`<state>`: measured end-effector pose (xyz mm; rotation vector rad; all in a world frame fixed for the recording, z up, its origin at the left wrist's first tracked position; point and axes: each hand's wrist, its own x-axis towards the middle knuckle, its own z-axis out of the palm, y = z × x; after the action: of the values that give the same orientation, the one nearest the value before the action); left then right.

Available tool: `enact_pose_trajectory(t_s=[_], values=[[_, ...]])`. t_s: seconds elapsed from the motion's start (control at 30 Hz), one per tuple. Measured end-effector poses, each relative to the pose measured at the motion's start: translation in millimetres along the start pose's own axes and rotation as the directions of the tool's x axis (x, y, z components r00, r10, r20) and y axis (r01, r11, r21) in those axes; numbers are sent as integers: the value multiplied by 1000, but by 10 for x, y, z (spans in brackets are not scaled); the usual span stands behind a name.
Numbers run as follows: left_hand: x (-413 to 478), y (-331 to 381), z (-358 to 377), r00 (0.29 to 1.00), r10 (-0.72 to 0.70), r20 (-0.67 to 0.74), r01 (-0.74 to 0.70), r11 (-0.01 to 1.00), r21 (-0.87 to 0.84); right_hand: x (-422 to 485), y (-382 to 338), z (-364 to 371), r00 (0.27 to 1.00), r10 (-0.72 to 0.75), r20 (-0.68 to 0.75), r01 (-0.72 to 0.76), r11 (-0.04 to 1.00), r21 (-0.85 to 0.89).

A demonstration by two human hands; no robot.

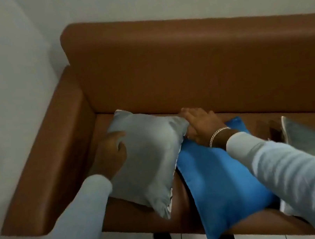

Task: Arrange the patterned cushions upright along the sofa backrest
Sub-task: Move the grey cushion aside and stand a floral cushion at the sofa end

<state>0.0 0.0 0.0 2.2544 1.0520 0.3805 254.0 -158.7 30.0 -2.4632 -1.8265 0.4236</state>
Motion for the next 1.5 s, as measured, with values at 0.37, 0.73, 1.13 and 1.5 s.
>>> enact_pose_trajectory(t_s=[0.37, 0.73, 1.13, 1.5], values=[[-961, -1456, 842, 971, -126, 204, 6, 863, 506, 262, -319, 1741, 995, -84, 61, 89, 992, -89], [-581, -1526, 736, 967, -114, -229, 115, 993, -10, 400, -394, 1730, 959, -37, -281, 70, 992, 108], [1561, -813, -987, 827, 164, -537, -221, 974, -42, 1606, -547, 88, 588, 231, -775, 211, 881, 423], [2275, -1088, -231, 748, 25, -663, -112, 990, -88, 2264, -237, 498, 670, 339, -661, 11, 885, 465]])
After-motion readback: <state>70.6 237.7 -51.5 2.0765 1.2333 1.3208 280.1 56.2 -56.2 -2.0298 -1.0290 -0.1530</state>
